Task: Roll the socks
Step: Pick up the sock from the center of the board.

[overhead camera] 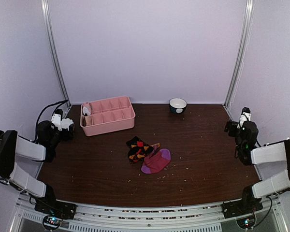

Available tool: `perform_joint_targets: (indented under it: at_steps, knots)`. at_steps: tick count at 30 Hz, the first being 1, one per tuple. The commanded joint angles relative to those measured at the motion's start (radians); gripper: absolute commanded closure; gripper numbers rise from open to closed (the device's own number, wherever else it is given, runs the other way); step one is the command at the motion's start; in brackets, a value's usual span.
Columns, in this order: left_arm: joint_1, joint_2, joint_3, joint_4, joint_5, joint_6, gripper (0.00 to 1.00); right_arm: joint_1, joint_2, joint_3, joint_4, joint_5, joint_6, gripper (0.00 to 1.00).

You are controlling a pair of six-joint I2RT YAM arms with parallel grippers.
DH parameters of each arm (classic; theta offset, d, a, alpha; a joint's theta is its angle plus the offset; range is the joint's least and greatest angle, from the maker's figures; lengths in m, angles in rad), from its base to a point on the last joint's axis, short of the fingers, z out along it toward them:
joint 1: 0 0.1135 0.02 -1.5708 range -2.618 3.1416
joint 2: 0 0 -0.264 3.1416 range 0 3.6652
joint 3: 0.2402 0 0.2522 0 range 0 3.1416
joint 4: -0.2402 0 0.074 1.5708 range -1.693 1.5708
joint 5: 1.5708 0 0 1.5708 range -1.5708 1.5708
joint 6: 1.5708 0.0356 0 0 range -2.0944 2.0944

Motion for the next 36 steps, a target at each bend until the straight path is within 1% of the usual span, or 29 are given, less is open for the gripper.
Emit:
perform_joint_targets:
  at_steps: [1, 3, 5, 6, 7, 8, 9, 10, 12, 13, 15, 17, 21, 23, 25, 29, 31, 34, 36]
  knots:
    - [0.006, -0.092, 0.226, -0.362, -0.001, 0.01, 0.02, -0.005, -0.12, 0.29, -0.555, 0.219, 0.116, 0.0]
    - [0.006, -0.107, 0.358, -0.599, 0.004, 0.042, 0.02, -0.005, -0.114, 0.408, -0.757, 0.173, 0.188, 0.0]
    - [0.006, -0.103, 0.504, -0.85, 0.03, 0.09, 0.02, -0.007, -0.105, 0.528, -0.98, 0.132, 0.335, 0.0]
    - [0.005, -0.1, 0.559, -0.941, 0.049, 0.113, 0.03, -0.009, -0.095, 0.574, -1.048, 0.053, 0.359, 0.0]
    - [0.006, -0.096, 0.603, -1.02, 0.068, 0.138, 0.04, -0.01, -0.088, 0.587, -1.056, -0.076, 0.338, 0.0]
    - [0.005, -0.094, 0.645, -1.094, 0.085, 0.155, 0.04, -0.004, -0.085, 0.574, -1.021, -0.203, 0.316, 0.0]
    - [0.006, -0.093, 0.679, -1.16, 0.105, 0.17, 0.04, 0.021, -0.085, 0.556, -1.0, -0.268, 0.316, 0.0]
    - [0.006, -0.094, 0.705, -1.219, 0.124, 0.182, 0.05, 0.062, -0.08, 0.552, -1.014, -0.257, 0.315, 0.0]
    - [0.006, -0.103, 0.736, -1.31, 0.169, 0.202, 0.06, 0.183, -0.069, 0.557, -1.06, -0.197, 0.304, 0.0]
    - [0.006, -0.109, 0.744, -1.355, 0.203, 0.218, 0.07, 0.243, -0.065, 0.546, -1.056, -0.189, 0.307, 0.01]
    - [0.006, -0.126, 0.747, -1.429, 0.26, 0.247, 0.07, 0.362, -0.037, 0.529, -1.056, -0.191, 0.321, 0.03]
    - [0.006, -0.141, 0.741, -1.49, 0.308, 0.287, 0.06, 0.461, 0.018, 0.531, -1.054, -0.235, 0.351, 0.07]
    - [0.006, -0.163, 0.729, -1.577, 0.334, 0.329, 0.06, 0.575, 0.144, 0.526, -1.009, -0.336, 0.421, 0.17]
    - [0.006, -0.171, 0.728, -1.618, 0.358, 0.354, 0.08, 0.603, 0.204, 0.521, -0.977, -0.372, 0.441, 0.2]
    - [0.006, -0.176, 0.731, -1.651, 0.375, 0.37, 0.08, 0.615, 0.263, 0.518, -0.929, -0.439, 0.452, 0.22]
    - [0.006, -0.178, 0.734, -1.685, 0.389, 0.377, 0.08, 0.635, 0.379, 0.565, -0.895, -0.52, 0.441, 0.3]
    - [0.005, -0.176, 0.74, -1.705, 0.391, 0.382, 0.08, 0.639, 0.413, 0.587, -0.886, -0.556, 0.436, 0.35]
    - [0.005, -0.172, 0.753, -1.735, 0.387, 0.393, 0.08, 0.643, 0.44, 0.601, -0.865, -0.595, 0.44, 0.37]
    - [0.005, -0.171, 0.755, -1.747, 0.379, 0.398, 0.08, 0.642, 0.458, 0.609, -0.85, -0.616, 0.445, 0.42]
